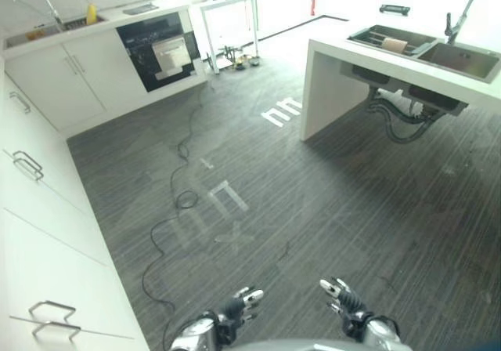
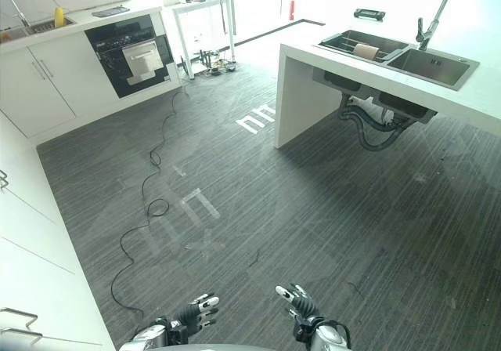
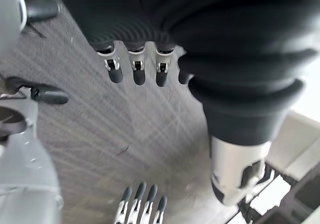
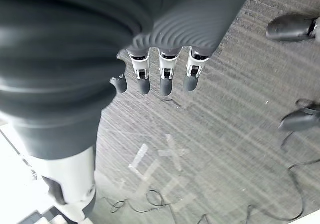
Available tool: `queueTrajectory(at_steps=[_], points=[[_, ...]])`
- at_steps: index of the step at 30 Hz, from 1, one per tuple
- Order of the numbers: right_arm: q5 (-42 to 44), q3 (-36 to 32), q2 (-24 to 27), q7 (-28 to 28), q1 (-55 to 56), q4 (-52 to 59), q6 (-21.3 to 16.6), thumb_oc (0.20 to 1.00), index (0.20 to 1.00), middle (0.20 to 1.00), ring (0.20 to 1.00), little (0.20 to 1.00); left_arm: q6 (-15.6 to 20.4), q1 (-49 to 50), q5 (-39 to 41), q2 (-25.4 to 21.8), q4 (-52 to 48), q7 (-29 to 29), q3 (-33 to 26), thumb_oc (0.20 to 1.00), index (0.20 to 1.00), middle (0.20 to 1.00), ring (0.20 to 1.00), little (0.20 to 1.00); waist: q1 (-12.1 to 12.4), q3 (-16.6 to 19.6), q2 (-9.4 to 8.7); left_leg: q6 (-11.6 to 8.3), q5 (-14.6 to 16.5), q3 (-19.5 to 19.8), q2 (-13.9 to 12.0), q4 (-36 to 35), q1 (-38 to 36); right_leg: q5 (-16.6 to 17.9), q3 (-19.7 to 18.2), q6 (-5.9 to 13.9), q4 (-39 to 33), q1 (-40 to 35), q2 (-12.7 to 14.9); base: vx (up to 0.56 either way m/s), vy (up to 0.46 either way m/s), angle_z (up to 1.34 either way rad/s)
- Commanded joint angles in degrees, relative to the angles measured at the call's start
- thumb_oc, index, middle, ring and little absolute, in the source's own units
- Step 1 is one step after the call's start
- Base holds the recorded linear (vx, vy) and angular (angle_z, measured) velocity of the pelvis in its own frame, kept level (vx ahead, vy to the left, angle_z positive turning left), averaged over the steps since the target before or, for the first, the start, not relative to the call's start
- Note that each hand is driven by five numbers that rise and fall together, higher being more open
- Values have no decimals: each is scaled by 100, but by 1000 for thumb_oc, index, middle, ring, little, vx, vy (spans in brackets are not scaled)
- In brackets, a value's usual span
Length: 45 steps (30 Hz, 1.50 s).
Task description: Place the dishes in the dishwasher.
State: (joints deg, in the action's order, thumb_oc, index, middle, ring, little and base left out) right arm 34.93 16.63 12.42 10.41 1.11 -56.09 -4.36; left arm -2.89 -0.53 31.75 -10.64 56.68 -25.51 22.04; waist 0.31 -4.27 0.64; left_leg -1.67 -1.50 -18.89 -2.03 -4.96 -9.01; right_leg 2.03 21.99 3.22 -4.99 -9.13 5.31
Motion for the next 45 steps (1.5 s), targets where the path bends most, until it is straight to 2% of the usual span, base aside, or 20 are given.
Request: queueTrajectory(at_steps=[1,4,5,7,11,16,22,25,27,28,29,30,31,33,35,36,37,40,42,45], points=[[180,-355,-49,127,-302,-577,105,1000,1000,1000,1000,1000,-84,-546,-542,1,565,-281,25,1000,1000,1000,1000,1000,-20,52,-67,-139,334,-13,-217,-4,42,-36,-14,626,15,-7,361,0,0,0],[-249,-600,-30,98,-200,-972,85,1000,1000,1000,1000,1000,-90,-557,-347,-9,852,204,-22,1000,1000,1000,1000,1000,-105,14,-79,-134,341,-10,-230,-4,44,-30,-39,653,19,19,347,-41,-22,-2],[-450,-712,-57,109,-122,-1181,153,1000,1000,1000,1000,1000,-458,-492,-303,2,1051,404,-301,1000,1000,1000,1000,1000,-115,3,-116,-143,354,-37,-247,-4,21,-26,-41,650,12,15,334,-43,-90,-1],[-660,-764,-135,32,-85,-1358,273,1000,1000,1000,1000,1000,-612,-388,-732,15,1294,442,-550,1000,1000,1000,1000,1000,-114,8,-139,-169,360,-113,-280,-4,-5,-14,-21,642,0,25,330,-19,-71,-3],[-750,-673,-116,-61,-96,-1465,494,1000,1000,1000,1000,1000,-628,-260,-1028,-51,1387,633,-638,1000,1000,1000,1000,1000,-99,4,-132,-258,327,-272,-367,-4,-45,-25,-13,624,-1,36,308,-9,-52,-7],[-606,-656,-56,-52,-102,-1459,425,1000,1000,1000,1000,1000,-543,-265,-958,-64,1291,702,-529,1000,1000,1000,1000,1000,-84,-11,-127,-283,308,-202,-383,-4,-29,-54,-77,605,-1,41,247,-1,-52,-2],[-405,-459,6,-111,-156,-994,-273,1000,1000,1000,1000,1000,51,-261,-913,-135,1096,1107,-503,1000,1000,1000,1000,1000,-134,-19,-113,-329,246,-160,-442,-4,-15,-108,-217,534,-1,60,117,3,-96,2],[-348,-277,151,-289,-225,-341,-451,1000,1000,1000,1000,1000,520,-263,-695,-191,813,1456,-440,1000,1000,1000,1000,1000,-153,-45,-87,-376,185,-156,-499,-4,-38,-146,-247,486,-1,50,54,-2,-112,1],[-236,-149,315,-312,-257,302,-555,1000,1000,1000,1000,1000,1016,-267,-379,-269,318,1808,-578,1000,1000,1000,1000,1000,-117,-114,-102,-443,131,-111,-549,127,-15,-195,-276,419,-1,-1,2,25,-232,1],[-118,-159,410,-336,-240,663,-522,1000,1000,1000,1000,1000,1020,-276,-238,-309,-131,1868,-747,1000,1000,1000,1000,1000,-74,-171,-153,-448,246,-36,-538,640,243,-192,-287,361,-1,-6,26,64,-353,1],[-143,-125,550,-320,-320,1222,-496,1000,1000,1000,1000,1000,1125,-220,129,-329,-688,1872,-988,1000,1000,1000,1000,1000,8,-308,-253,-318,549,80,-406,2002,878,-221,-360,159,32,-6,102,78,-292,-47],[-119,-143,589,-324,-312,1393,-467,1000,1000,1000,1000,1000,1105,-192,214,-350,-844,1827,-1045,1000,1000,1000,1000,1000,24,-359,-259,-344,410,132,-472,2512,1179,-248,-377,88,42,-32,82,304,-82,-59],[-68,-179,617,-198,-324,1696,-444,1000,1000,1000,1000,1000,1074,-54,273,-383,-1374,1779,-1070,1000,1000,1000,1000,1000,77,-465,-132,-394,-69,269,-500,2253,1518,-334,-577,41,148,-72,-46,448,223,-63],[-358,-196,646,-150,-94,2318,-221,1000,1000,1000,1000,1000,963,229,559,-513,-1984,1819,-1133,1000,1000,1000,1000,1000,93,-516,53,-623,-888,211,-941,930,1425,-442,-641,119,187,-197,-129,551,420,-40],[-428,-223,681,-116,111,2557,-200,1000,1000,1000,1000,1000,953,351,567,-548,-2117,1682,-1182,1000,1000,1000,1000,1000,57,-530,81,-754,-1201,-96,-1275,466,1451,-458,-474,188,231,-257,-26,389,301,-111],[-442,-244,707,-83,182,2602,-226,1000,1000,1000,1000,1000,958,387,580,-559,-2155,1640,-1184,1000,1000,1000,1000,1000,17,-526,56,-848,-1187,-197,-1349,343,1417,-534,-387,242,267,-323,57,552,447,-76],[-407,-233,772,-20,225,2553,-342,1000,1000,1000,1000,1000,989,450,579,-586,-2155,1539,-1201,1000,1000,1000,1000,1000,-25,-491,36,-813,-1030,-568,-1408,219,1243,-762,-113,327,593,-365,236,649,523,-27],[-78,-262,682,-9,159,2354,-314,1000,1000,1000,1000,1000,931,401,383,-637,-2099,1503,-1171,1000,1000,1000,1000,1000,132,-363,-51,-517,-641,-465,-1075,263,1137,-1237,-172,368,1073,-552,330,413,328,8],[-116,-301,634,-18,202,2390,-308,1000,1000,1000,1000,1000,891,349,250,-722,-2137,1466,-1117,1000,1000,1000,1000,1000,151,-308,-85,-377,-521,-451,-909,269,1129,-1344,-213,388,1308,-599,338,316,244,0],[5,-362,549,-63,228,2414,-348,1000,1000,1000,1000,1000,806,207,194,-840,-2155,1457,-1000,1000,1000,1000,1000,1000,109,-264,-162,-95,-320,-380,-502,182,1022,-1043,-413,658,2125,-387,461,265,270,5]])
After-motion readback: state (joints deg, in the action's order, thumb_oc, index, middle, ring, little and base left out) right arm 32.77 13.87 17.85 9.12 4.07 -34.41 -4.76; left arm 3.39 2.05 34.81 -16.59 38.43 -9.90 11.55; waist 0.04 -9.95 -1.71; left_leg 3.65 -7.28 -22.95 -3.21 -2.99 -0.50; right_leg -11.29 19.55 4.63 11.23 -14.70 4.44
